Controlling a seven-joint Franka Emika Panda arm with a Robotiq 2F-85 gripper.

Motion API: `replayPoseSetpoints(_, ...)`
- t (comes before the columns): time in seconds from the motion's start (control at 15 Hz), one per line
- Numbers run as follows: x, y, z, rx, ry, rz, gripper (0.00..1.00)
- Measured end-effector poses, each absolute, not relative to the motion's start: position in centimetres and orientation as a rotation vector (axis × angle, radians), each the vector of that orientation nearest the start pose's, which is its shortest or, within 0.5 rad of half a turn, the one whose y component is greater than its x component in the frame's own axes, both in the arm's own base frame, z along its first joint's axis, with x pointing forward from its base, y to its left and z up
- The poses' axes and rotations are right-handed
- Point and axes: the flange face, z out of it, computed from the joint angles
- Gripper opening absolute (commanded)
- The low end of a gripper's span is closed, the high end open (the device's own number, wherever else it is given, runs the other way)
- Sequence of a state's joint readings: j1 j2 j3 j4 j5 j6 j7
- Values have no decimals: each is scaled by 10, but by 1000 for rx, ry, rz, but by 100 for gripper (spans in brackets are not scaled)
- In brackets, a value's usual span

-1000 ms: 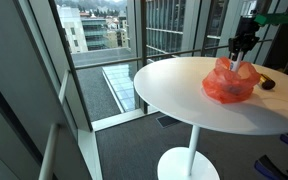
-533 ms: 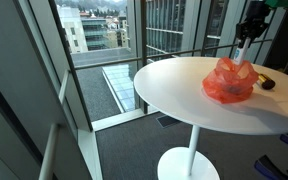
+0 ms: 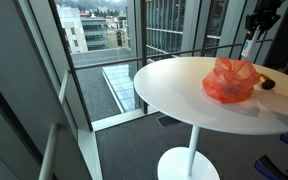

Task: Move the white and blue bottle from the plastic bag to the table

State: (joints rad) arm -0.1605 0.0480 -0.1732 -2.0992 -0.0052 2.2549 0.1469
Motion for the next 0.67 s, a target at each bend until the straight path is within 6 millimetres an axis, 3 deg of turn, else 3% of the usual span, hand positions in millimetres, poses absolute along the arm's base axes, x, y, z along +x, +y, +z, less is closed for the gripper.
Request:
replayPoseSetpoints(0.27,529,-198,395,-3066,786,-133,10)
replayPoseSetpoints(0.67,530,-204,355,-3071,805,-23,10)
